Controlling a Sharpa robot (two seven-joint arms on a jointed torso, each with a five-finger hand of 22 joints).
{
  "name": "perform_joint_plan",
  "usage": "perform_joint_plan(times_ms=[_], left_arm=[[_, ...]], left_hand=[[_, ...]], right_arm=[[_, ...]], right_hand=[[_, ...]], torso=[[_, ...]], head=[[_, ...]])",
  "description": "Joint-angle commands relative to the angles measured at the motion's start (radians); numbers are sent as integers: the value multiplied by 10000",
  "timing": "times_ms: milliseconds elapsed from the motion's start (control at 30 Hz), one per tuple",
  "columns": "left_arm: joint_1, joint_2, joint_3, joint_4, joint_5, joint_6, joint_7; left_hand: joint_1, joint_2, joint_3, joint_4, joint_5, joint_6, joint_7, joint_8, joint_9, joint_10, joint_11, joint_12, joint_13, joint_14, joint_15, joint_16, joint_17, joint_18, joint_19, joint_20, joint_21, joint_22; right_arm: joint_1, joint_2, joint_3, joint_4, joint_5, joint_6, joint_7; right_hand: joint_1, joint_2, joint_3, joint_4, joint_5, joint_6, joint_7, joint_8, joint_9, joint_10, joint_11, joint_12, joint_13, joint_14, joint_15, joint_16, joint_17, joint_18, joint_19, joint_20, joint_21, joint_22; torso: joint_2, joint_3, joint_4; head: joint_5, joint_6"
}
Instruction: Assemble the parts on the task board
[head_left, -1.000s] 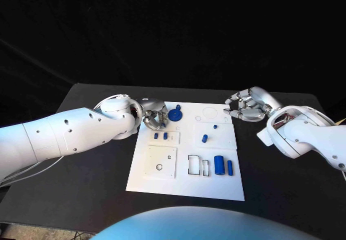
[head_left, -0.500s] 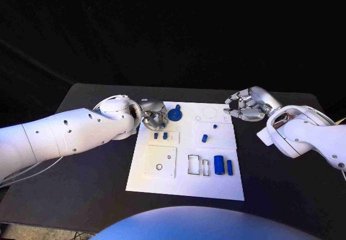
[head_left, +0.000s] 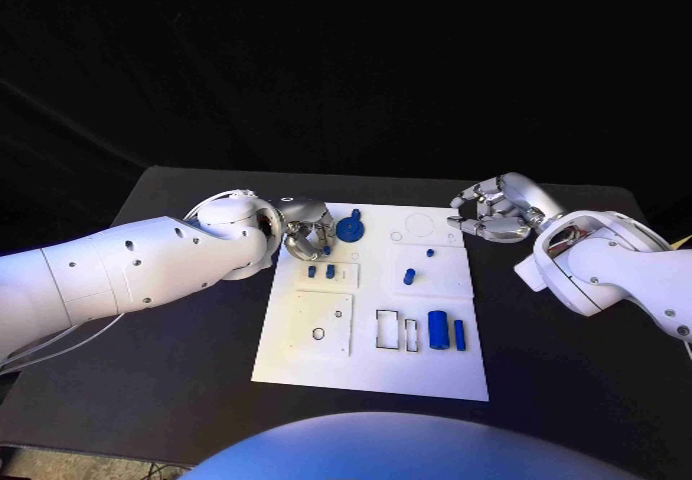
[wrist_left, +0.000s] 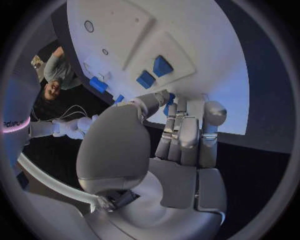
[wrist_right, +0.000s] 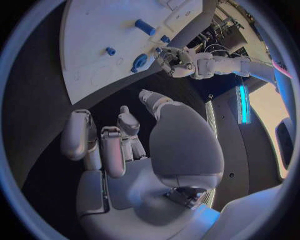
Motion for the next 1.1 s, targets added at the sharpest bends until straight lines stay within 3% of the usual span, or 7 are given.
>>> perform_joint_plan(times_ms=[33,300,567,833,933,1033,1100], left_arm=[[-3,-7,5,40,39,-226,174],[-5,-72,8,75,125,-335,222],[-9,-284,26,148,758,-671,521],[9,-799,322,435,5158,-1448,1901],[34,-970,398,516,6712,-1678,2336],[59,-1182,452,582,9023,-1647,2817],[65,-1276,467,600,10136,-1396,3031]], left_hand=[[-208,-30,-257,67,209,-270,-87,-161,-61,-404,134,-88,-67,-285,105,-135,-377,34,-236,89,-282,968],[-150,103,-1387,115,340,-787,-108,-431,-277,-939,261,-45,-81,-586,218,-129,-744,118,-465,275,-655,892],[-59,199,-1678,178,336,-763,-8,-415,-316,-988,270,-22,-53,-648,231,-126,-863,124,-460,300,-674,895],[33,447,-2670,612,672,-615,190,-338,-451,-1191,328,-5,36,-884,283,-115,-1249,198,-741,362,-1134,805],[185,653,-3115,950,730,-432,273,-256,-510,-1197,317,36,118,-2419,295,-1368,-4019,415,-1480,370,-2375,481],[376,797,-2747,1132,856,-104,467,-109,-521,-805,186,350,229,-2669,172,-1769,-4514,541,-1903,301,-3189,271],[507,854,-2304,1123,1278,-4,459,-48,-514,-568,128,538,270,-2821,108,-1979,-4670,651,-2318,242,-3944,75]], right_arm=[[-5,-2,2,0,-78,-7,50],[-5,1,2,-27,-78,-30,68],[-5,3,2,-93,-116,146,82],[-5,53,2,-189,-944,1134,50],[-5,103,2,-206,-1619,1539,-23],[-7,201,2,-212,-2819,2016,-186],[-12,265,2,-213,-3470,2212,-292]], right_hand=[[-18,-19,64,-13,40,-84,-10,60,12,-189,-13,-214,-236,675,-54,-92,1239,98,-112,21,-145,717],[-28,-59,131,-26,18,-227,14,38,85,-1364,7,-1700,-1947,395,-41,-637,422,268,-544,33,-1106,266],[164,-97,462,-196,-155,-194,6,109,206,-2084,4,-3472,-3647,192,-55,-1214,-305,334,-667,19,-1646,28],[283,-336,1260,-776,-692,92,136,192,219,-2181,220,-6830,-6122,247,101,-1243,-385,249,-409,128,-1334,346],[382,-359,1439,-1063,-745,289,202,230,178,-2293,351,-7857,-6853,302,216,-1089,-230,211,-305,222,-1105,513],[443,-339,1557,-1358,-748,491,209,248,112,-2233,416,-8625,-7445,298,277,-1026,-214,192,-269,291,-968,645],[463,-329,1576,-1476,-777,573,217,247,74,-2208,439,-8905,-7666,319,298,-962,-151,173,-225,312,-854,723]], torso=[[-1,0,5],[-3,-3,5],[1,-9,2],[-18,2,19],[-21,6,3],[-18,8,-7],[-10,7,-8]], head=[[0,4],[8,10],[6,35],[-44,60],[-73,89],[-143,120],[-171,143]])
